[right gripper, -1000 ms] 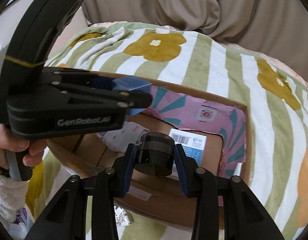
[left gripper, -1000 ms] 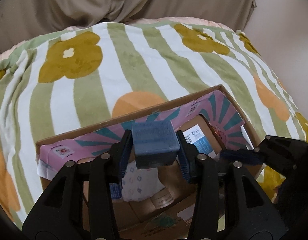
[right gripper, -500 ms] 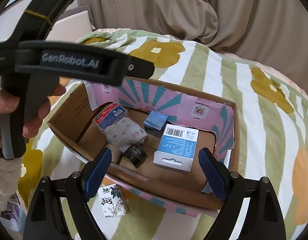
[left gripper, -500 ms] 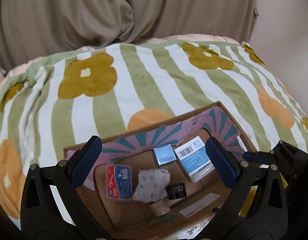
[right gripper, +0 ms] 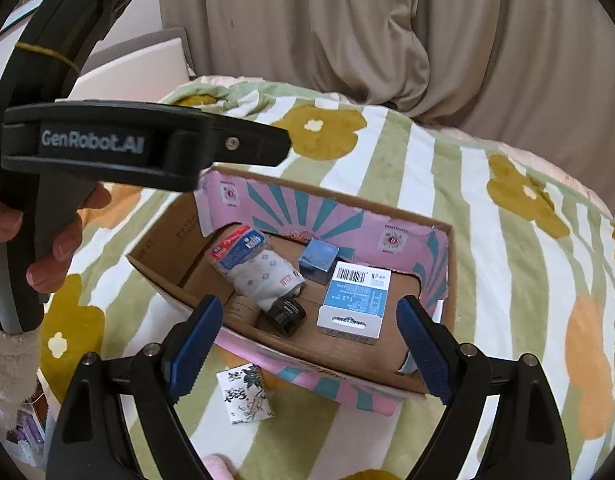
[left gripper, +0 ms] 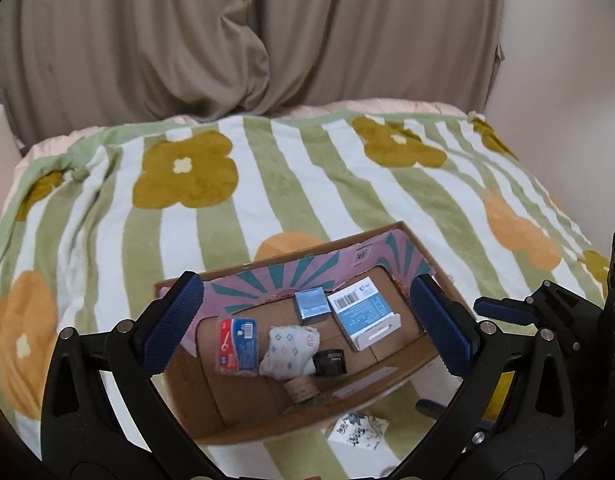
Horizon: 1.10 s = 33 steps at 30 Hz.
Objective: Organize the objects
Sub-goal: 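Withdraw both grippers up from the cardboard box, then grasp the pink fuzzy sock roll with the left gripper and lift it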
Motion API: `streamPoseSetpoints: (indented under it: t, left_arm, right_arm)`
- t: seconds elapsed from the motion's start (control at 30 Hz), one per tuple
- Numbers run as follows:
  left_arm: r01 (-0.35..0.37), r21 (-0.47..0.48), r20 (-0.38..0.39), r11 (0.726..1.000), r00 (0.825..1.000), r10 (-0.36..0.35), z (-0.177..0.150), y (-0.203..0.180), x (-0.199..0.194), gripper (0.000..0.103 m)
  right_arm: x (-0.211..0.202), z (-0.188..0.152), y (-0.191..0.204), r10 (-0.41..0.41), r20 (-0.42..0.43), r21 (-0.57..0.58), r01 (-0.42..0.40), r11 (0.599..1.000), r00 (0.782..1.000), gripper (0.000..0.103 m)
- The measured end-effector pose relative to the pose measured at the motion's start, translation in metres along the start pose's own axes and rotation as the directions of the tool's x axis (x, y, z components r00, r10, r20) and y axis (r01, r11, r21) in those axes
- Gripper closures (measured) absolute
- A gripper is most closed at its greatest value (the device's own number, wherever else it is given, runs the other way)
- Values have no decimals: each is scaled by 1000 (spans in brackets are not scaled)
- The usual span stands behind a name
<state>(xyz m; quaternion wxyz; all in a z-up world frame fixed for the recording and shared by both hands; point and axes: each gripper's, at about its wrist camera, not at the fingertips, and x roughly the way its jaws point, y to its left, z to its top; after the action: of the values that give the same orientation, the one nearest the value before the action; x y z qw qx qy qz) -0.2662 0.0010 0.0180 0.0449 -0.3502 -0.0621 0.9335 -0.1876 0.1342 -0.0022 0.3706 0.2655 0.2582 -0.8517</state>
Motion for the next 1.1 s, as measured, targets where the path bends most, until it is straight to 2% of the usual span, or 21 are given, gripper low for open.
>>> streamPoseSetpoints:
  t: [0.1, 0.2, 0.4, 0.57, 0.8, 1.0, 1.1]
  left_arm:
    - [-11, -12, 42, 1000, 999, 12, -4, -2, -28, 0]
    - [-55, -5, 103, 998, 993, 55, -11, -7, -59, 0]
    - [-128, -12, 208, 992, 970, 127, -34, -20, -120, 0]
    - [-153, -32, 254, 988, 955, 156, -65, -29, -158, 0]
    - [-167, -81, 253, 983, 950, 182, -119, -40, -185, 0]
    - [-150, -97, 222, 984, 961, 168, -144, -49, -185, 0]
    - [-134, -69, 194, 989, 970, 145, -152, -55, -179, 0]
  right_arm:
    - [-21, 1, 4, -5, 43, 4, 5, 1000, 999, 17]
    - [-46, 2, 7, -21, 93, 15, 19, 1000, 995, 17]
    - [-99, -4, 9, -71, 196, 83, 55, 995, 978, 17]
    - [-126, -17, 13, -129, 221, 127, 102, 987, 967, 17]
    - [-155, -49, 26, -169, 244, 152, 134, 979, 955, 17]
    - [-171, -67, 35, -164, 268, 157, 125, 980, 949, 17]
    - [-178, -67, 35, -166, 285, 157, 125, 980, 944, 17]
